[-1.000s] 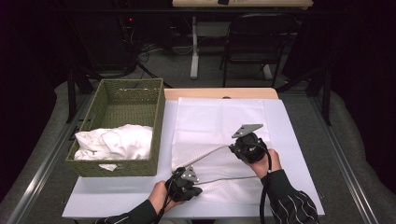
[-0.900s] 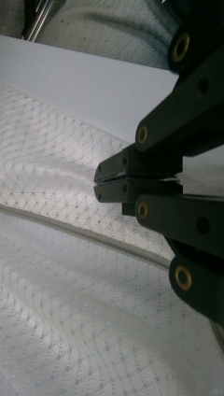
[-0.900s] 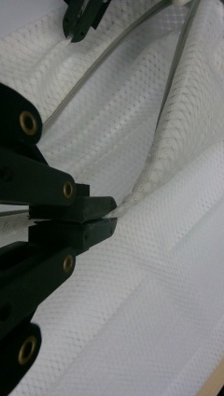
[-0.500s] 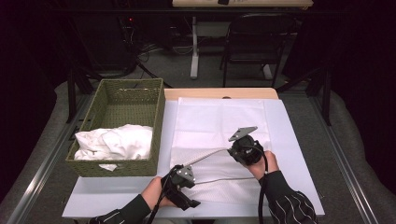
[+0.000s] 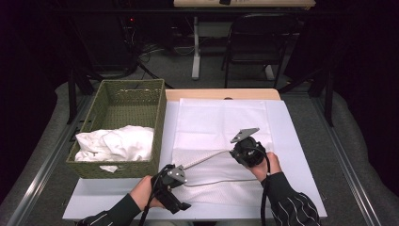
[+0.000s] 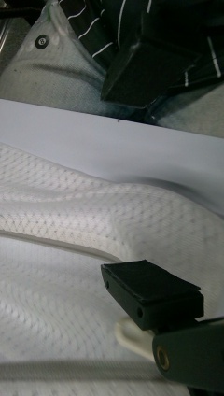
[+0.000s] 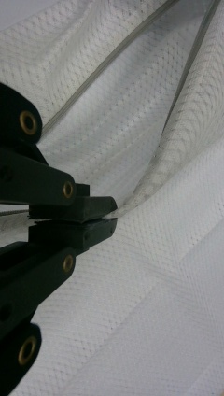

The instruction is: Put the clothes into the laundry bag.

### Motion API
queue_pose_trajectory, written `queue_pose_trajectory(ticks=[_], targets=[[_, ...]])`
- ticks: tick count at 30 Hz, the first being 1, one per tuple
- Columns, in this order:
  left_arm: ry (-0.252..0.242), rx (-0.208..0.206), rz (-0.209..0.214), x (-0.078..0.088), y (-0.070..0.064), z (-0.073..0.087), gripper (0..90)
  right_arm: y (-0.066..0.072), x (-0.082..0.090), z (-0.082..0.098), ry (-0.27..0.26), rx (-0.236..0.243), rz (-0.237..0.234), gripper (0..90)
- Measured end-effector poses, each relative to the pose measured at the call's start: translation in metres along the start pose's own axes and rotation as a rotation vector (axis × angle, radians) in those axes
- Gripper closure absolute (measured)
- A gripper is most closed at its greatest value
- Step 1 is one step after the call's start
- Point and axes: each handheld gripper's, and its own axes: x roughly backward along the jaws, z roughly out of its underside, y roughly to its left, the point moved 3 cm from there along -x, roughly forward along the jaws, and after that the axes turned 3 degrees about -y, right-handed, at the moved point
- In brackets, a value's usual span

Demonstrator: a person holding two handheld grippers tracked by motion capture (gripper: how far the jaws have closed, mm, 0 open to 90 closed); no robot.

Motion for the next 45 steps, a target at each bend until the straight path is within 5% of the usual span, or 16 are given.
queue_pose_trajectory(ticks=[17, 23, 31, 45], targets=[[0.002, -0.056, -0.047, 0.064, 0.010, -0.007, 7.1, 0.000, 0.001, 0.000, 0.001, -0.004, -0.002, 88.6], [0.011, -0.063, -0.095, 0.081, 0.017, -0.012, 4.5, -0.001, 0.001, 0.001, 0.006, -0.002, -0.007, 88.6], [0.030, -0.064, -0.168, 0.107, 0.035, -0.016, 0.7, -0.001, 0.002, 0.000, 0.004, -0.003, -0.004, 88.7], [0.070, -0.007, -0.278, 0.143, 0.077, 0.000, 0.0, 0.000, 0.002, 0.000, 0.004, 0.002, -0.007, 88.7]])
